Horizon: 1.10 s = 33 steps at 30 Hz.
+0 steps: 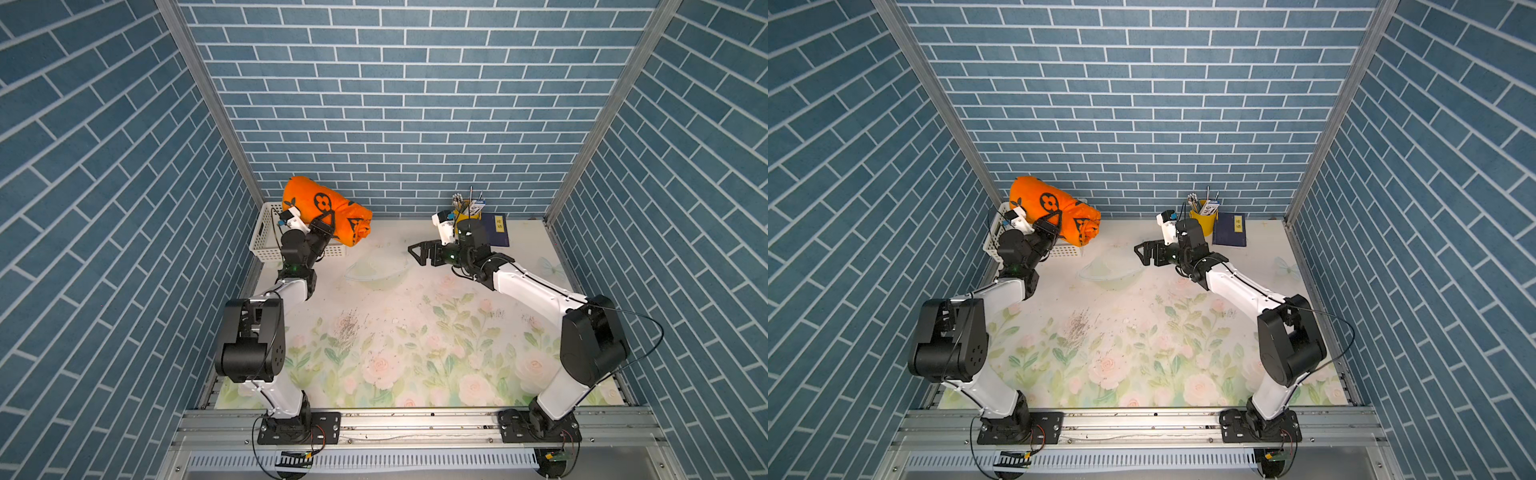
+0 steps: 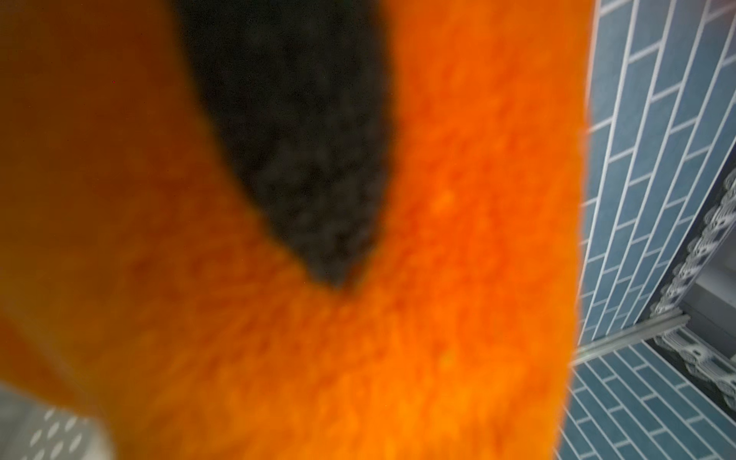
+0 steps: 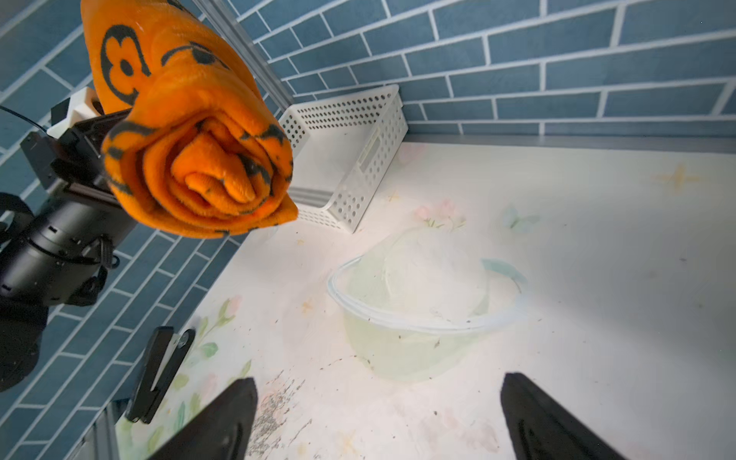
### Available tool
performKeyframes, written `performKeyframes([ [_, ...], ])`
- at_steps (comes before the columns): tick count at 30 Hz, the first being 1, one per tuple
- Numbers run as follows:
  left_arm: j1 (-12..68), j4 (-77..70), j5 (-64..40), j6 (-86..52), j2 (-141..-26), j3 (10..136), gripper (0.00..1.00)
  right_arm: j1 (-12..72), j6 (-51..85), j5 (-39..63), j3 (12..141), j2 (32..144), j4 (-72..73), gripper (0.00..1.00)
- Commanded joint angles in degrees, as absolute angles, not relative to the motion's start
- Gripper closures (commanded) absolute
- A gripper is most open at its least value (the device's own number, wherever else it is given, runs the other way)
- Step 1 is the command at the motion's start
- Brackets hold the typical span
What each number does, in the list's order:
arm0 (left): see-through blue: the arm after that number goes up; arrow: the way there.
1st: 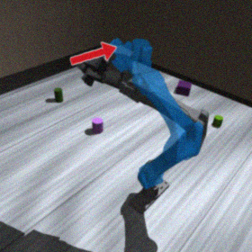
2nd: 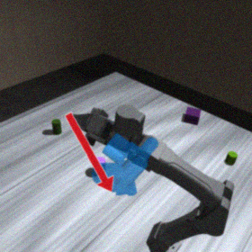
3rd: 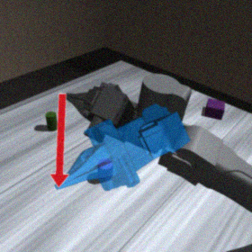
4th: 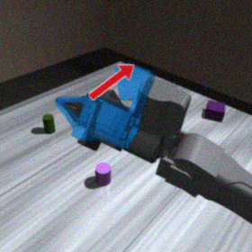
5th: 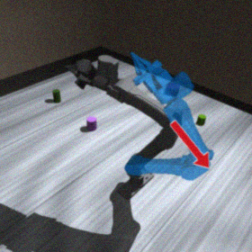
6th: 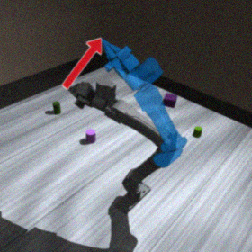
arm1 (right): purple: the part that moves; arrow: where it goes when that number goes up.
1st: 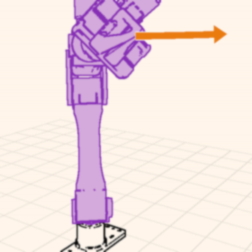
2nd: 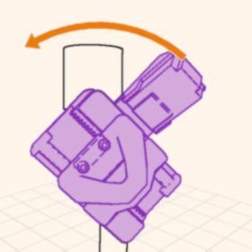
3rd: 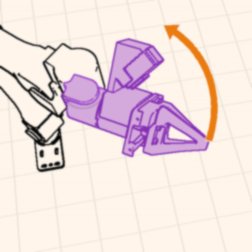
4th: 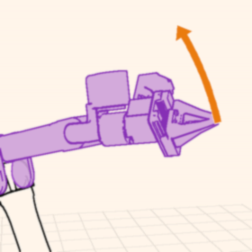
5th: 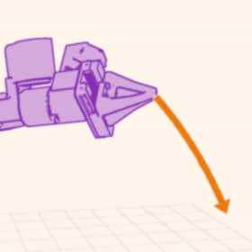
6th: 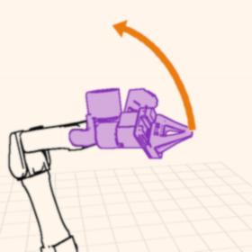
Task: Roll up the pillowcase
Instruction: Pick up the pillowcase at the center of the board, then place the pillowcase in the bin.
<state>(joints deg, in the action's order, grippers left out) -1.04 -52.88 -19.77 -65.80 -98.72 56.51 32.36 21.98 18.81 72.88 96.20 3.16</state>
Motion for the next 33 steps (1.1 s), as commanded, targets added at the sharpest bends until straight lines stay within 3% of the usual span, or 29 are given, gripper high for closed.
performKeyframes([
  [1, -3.69, -56.88, -18.15, -67.72, -103.09, 61.39, 0.77, 32.7, 17.52, 14.03, 73.2, 93.59, -0.1, 0.0],
  [21, -6.64, -59.23, -6.09, -73.83, -137.3, 85.55, 0.73, 31.08, 16.39, 7.72, 72.94, 87.93, -8.23, 0.0],
  [22, -6.57, -58.24, -6.15, -73.83, -138.08, 86.37, 0.67, 31.02, 16.39, 7.23, 72.75, 87.76, -8.47, 0.0],
  [27, -6.59, -56.95, -6.53, -74.62, -138.13, 86.4, 0.07, 30.76, 16.96, 6.44, 71.89, 87.52, -8.1, 0.0],
  [28, -6.58, -56.99, -6.24, -74.53, -137.47, 85.7, 0.0, 30.76, 17.13, 6.25, 71.8, 87.6, -7.92, 0.0],
  [33, -6.54, -55.91, -4.77, -74.97, -133.64, 82.12, 0.0, 30.1, 16.29, 5.71, 72.38, 88.18, -7.52, 0.0],
])
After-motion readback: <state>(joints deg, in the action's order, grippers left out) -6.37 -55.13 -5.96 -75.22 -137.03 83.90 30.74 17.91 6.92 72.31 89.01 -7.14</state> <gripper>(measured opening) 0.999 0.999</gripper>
